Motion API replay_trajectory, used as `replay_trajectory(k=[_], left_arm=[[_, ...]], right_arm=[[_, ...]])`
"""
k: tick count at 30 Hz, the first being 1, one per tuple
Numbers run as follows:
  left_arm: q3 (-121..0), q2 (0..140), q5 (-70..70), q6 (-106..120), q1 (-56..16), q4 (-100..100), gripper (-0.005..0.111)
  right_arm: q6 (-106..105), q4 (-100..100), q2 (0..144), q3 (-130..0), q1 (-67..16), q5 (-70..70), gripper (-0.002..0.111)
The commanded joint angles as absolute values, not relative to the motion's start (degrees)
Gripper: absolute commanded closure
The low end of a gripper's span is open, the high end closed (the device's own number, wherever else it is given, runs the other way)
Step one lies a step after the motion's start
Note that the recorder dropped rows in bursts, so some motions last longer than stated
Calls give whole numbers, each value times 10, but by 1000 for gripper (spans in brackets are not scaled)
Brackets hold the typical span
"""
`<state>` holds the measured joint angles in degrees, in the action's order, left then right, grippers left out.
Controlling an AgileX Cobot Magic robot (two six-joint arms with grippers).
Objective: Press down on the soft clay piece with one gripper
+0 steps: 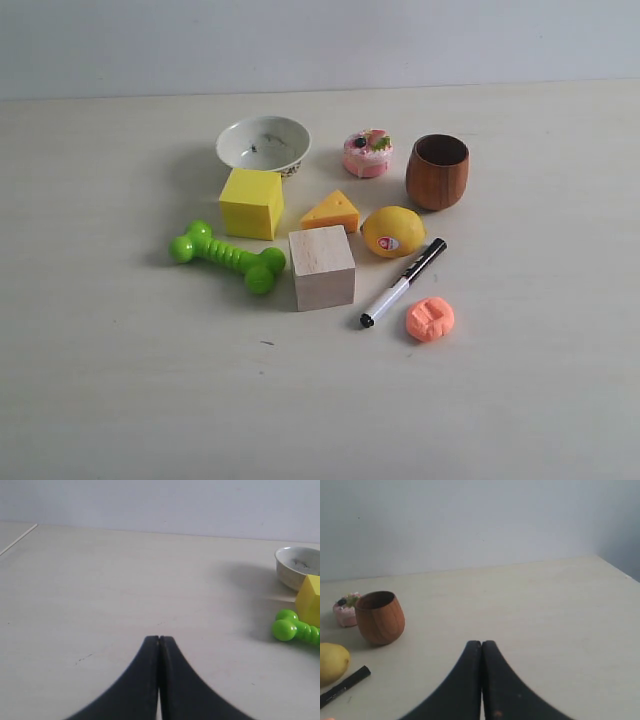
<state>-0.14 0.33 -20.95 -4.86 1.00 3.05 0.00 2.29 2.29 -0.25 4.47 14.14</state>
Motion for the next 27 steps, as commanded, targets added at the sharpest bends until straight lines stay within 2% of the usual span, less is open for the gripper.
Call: replay_trajectory(k=[1,27], left_arm=[[0,0,-205,-46,8,27,107],[0,0,-205,-46,8,27,107]], right_arm=[[-13,29,20,0,47,151,108],[-13,24,20,0,47,170,108]])
